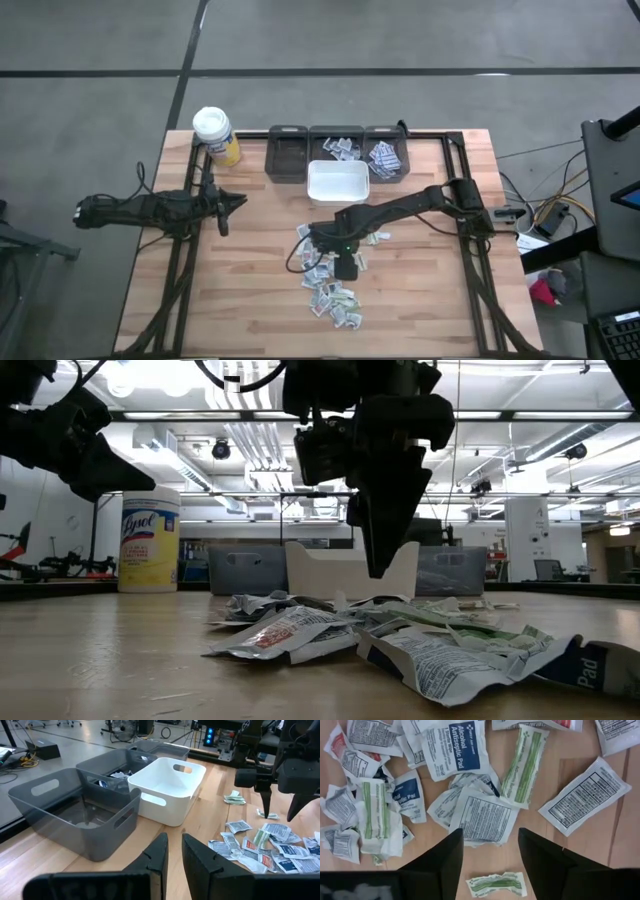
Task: Pick & Place First Aid Supplies
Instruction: Put the alcohol pad into the middle black bin
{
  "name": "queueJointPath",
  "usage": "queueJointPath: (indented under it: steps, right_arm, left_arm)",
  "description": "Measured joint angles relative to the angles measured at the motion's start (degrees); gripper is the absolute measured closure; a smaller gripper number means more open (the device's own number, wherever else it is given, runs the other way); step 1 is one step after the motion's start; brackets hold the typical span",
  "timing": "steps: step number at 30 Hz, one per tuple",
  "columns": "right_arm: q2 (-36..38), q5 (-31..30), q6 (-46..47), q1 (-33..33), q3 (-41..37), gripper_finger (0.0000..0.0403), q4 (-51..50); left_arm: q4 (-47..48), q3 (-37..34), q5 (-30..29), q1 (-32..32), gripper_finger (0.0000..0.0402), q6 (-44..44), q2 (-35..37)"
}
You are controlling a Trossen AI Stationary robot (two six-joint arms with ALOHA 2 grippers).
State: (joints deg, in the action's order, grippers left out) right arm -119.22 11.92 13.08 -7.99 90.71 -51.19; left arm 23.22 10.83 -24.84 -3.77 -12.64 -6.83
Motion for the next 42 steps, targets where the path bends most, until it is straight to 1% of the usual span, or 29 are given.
queueJointPath:
  steps: [10,15,20,28,42]
  right_arm:
    - [0.00,-0.03,2.41,0.00,-5.49,0.0218,6.24]
    - [-0.03,-0.15,3.44,0.02,-8.17,0.0228,7.50]
    - [-0.04,-0.15,3.42,0.07,-8.88,0.0253,7.82]
    - [-0.33,-0.22,3.28,0.22,-7.51,0.0298,6.83]
    - [-0.42,0.13,3.44,0.11,-7.07,0.0347,6.39]
  left_arm:
    - [0.00,0.00,0.00,-0.02,0.0348,0.02,0.00]
    - [0.03,-0.01,0.00,0.00,0.0348,0.02,0.00]
    - [0.06,-0.02,0.00,0.00,0.0348,0.02,0.00]
    - [0.07,-0.02,-0.01,0.00,0.0349,0.02,0.00]
    - [0.92,-0.02,-0.02,0.00,0.0348,0.04,0.00]
